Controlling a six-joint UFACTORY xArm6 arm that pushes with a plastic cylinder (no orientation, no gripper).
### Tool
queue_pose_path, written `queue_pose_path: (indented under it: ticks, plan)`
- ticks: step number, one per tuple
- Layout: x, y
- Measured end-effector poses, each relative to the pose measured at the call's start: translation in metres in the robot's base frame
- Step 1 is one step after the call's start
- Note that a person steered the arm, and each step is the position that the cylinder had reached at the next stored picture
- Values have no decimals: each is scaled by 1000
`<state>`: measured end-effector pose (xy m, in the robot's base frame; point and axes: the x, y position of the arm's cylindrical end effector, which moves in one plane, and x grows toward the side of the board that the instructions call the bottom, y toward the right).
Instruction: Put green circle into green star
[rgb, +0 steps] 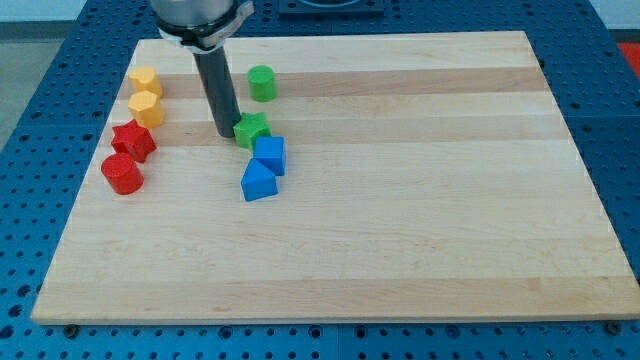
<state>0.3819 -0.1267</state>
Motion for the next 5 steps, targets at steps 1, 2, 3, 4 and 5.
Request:
queue_pose_path:
  ticks: [1,2,3,4,5]
  plan:
    - [1,12]
    - [1,15]
    - [0,16]
    - [-9,6]
    - [-20,-12]
